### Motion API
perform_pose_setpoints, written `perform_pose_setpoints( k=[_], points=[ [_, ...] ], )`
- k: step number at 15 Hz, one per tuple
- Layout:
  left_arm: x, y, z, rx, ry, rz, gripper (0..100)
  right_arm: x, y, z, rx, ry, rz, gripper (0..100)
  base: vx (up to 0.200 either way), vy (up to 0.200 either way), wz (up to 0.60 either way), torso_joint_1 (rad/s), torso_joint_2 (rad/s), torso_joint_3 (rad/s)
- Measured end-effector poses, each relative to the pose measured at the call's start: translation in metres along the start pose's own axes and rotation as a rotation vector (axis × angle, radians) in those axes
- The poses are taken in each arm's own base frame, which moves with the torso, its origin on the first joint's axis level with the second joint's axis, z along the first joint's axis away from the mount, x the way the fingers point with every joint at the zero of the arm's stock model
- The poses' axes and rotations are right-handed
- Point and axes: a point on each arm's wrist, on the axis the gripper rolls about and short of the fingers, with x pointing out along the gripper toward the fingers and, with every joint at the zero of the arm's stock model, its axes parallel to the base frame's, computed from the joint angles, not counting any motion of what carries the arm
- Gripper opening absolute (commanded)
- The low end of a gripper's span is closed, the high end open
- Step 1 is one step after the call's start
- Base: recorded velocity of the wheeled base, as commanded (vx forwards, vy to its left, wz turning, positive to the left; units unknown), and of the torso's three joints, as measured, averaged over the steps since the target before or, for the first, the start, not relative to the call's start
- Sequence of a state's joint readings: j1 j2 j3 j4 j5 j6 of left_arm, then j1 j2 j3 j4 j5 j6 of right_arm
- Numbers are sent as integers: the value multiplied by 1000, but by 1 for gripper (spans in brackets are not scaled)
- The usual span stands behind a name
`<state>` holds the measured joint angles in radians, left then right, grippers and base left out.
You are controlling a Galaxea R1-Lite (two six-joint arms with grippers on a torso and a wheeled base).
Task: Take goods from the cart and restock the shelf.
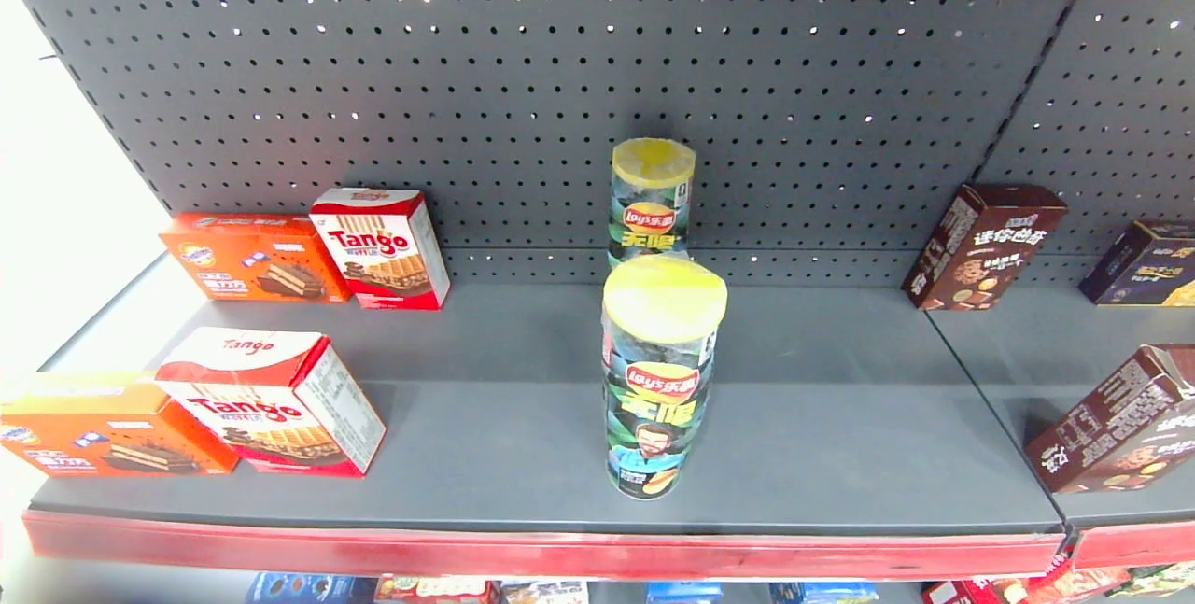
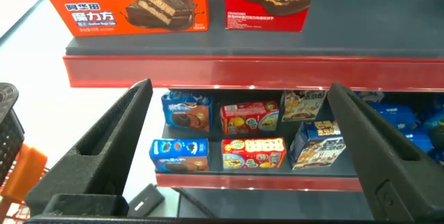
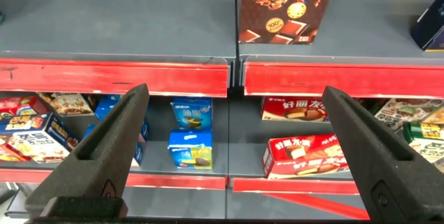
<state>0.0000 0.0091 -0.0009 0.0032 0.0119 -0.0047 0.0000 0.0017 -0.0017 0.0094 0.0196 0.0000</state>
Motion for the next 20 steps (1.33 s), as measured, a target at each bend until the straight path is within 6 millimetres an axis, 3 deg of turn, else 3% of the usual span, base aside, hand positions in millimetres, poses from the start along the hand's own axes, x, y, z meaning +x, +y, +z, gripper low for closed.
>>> perform_pose_setpoints(
  k=[20],
  points=[
    [0,0,0,-1,0,2,100,0,0,0,0,0,0,100,-10,0,0,0,0,0]
  ],
)
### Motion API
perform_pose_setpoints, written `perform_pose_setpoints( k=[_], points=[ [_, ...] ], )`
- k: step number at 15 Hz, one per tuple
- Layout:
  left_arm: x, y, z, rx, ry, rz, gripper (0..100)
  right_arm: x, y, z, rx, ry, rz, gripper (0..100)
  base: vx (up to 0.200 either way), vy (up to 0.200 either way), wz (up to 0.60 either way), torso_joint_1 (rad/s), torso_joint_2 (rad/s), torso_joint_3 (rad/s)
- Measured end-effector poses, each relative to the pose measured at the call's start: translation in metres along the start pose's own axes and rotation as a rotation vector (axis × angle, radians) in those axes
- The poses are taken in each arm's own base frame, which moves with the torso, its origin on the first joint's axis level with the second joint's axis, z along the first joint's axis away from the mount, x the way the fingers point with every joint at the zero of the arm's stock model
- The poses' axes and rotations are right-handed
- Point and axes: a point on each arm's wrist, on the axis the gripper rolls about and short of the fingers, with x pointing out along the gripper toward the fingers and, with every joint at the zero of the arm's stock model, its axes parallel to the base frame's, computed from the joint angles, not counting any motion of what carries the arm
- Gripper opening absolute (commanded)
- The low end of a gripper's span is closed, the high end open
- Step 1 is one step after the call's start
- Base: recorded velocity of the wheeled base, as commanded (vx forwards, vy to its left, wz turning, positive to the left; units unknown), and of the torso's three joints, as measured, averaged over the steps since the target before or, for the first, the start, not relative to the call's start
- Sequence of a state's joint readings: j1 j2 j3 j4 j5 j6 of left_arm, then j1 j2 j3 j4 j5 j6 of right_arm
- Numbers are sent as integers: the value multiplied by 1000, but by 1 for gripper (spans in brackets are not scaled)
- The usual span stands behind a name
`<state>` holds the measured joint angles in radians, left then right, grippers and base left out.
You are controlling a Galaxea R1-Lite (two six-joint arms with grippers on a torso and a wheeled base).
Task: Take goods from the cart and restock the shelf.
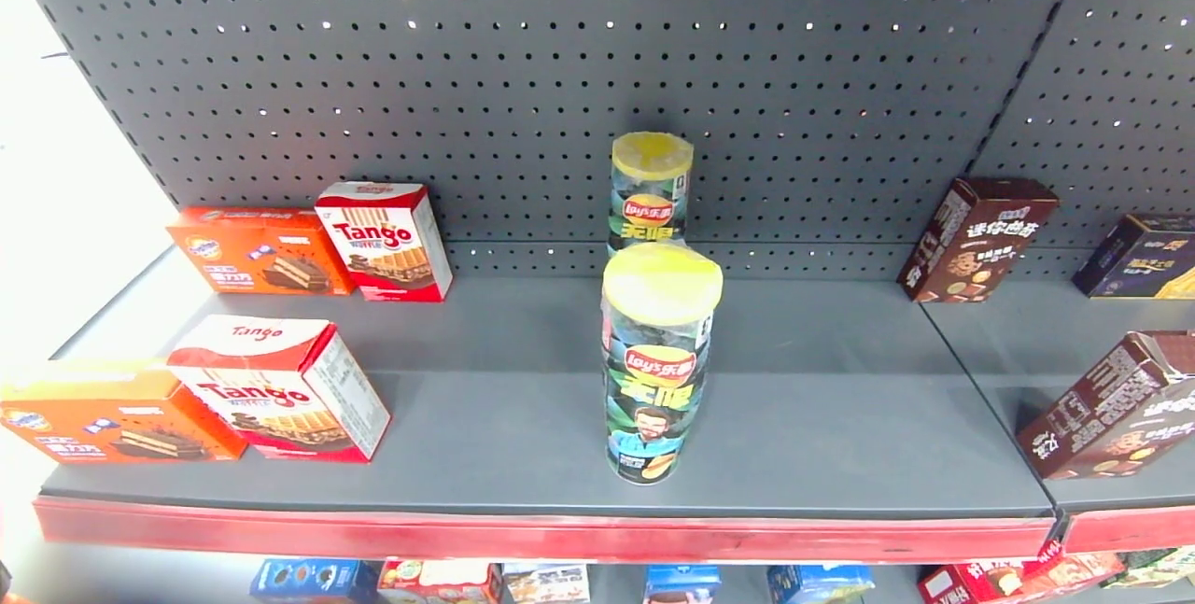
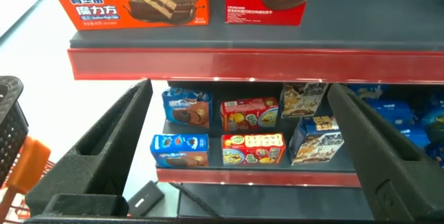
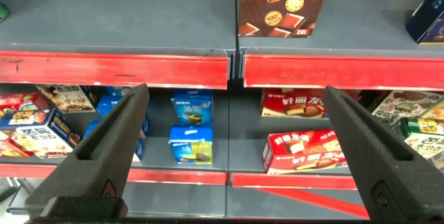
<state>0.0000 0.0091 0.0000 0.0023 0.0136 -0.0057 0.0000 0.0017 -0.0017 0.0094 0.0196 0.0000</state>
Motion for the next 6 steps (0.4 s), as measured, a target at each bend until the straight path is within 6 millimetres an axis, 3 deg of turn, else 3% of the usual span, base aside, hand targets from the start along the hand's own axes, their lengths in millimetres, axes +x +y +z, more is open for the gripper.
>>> perform_pose_setpoints(
  k=[6],
  points=[
    [0,0,0,0,0,0,100,0,0,0,0,0,0,100,0,0,0,0,0,0]
  ],
)
